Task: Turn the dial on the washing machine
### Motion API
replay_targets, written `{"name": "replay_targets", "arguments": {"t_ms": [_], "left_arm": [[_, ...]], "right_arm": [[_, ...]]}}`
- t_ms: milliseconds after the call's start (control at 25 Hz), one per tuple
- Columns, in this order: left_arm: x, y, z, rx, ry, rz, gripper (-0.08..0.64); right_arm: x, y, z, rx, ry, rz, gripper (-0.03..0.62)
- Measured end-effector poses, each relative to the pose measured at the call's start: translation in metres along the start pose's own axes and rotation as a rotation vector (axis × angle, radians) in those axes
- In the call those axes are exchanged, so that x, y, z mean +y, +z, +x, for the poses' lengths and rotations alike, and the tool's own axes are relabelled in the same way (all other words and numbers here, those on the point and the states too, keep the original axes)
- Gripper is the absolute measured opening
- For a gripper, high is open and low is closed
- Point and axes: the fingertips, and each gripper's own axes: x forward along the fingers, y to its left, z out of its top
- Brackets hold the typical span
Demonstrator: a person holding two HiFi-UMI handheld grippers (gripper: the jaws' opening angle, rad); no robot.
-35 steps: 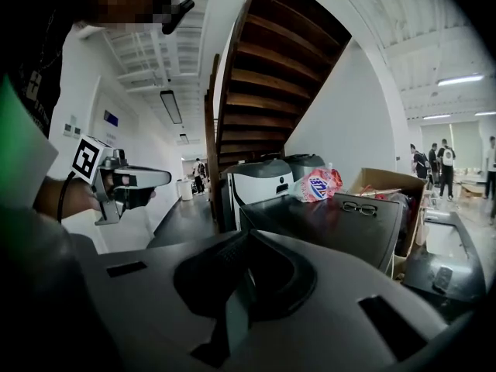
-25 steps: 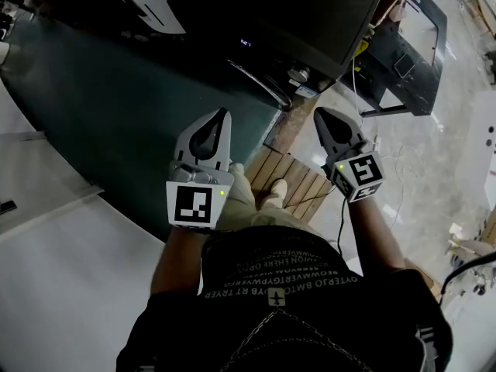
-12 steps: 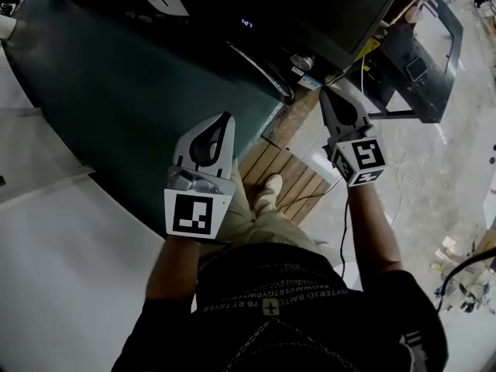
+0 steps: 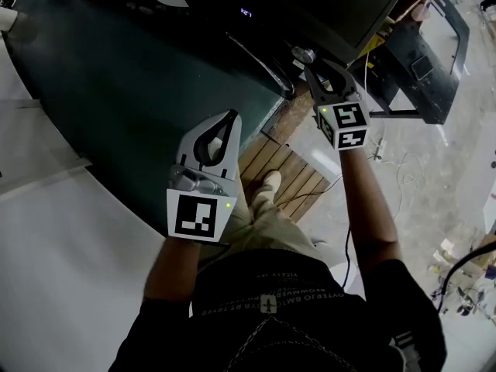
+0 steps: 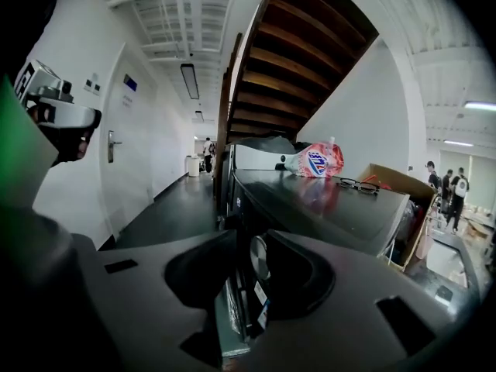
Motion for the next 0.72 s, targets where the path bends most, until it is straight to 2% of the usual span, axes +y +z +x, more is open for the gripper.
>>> {"name": "replay_targets", "arguments": {"t_ms": [320,360,400,560,720], "left_arm": [[-0.007,-0.016,-0.012,0.029,-0.003,-0.017,0.005],[-0.007,-0.017,-0.013,0.032,-0.003,-0.022,0.005],[-0.007,-0.018,-0.014,0.035,-0.003,-0.027,0.006],[-0.007,-0.018,-0.018,0.033,-0.004,-0.039,0.006],[-0.008,-0.016,-0.022,0.025,-0.01,-0.035,0.006]], "right_arm": [[-0.011,-0.013,0.041,0.025,-0.048,-0.071,0.121],[-0.012,-0.013,0.042,0.024,-0.062,-0.079,0.094],[-0.012,-0.013,0.043,0.022,-0.076,-0.081,0.103],[-0.013,-0.023,0.04,0.057,-0.113,-0.053,0.115],[-0.011,-0.034,0.037,0.087,-0.11,-0.03,0.123]]}}
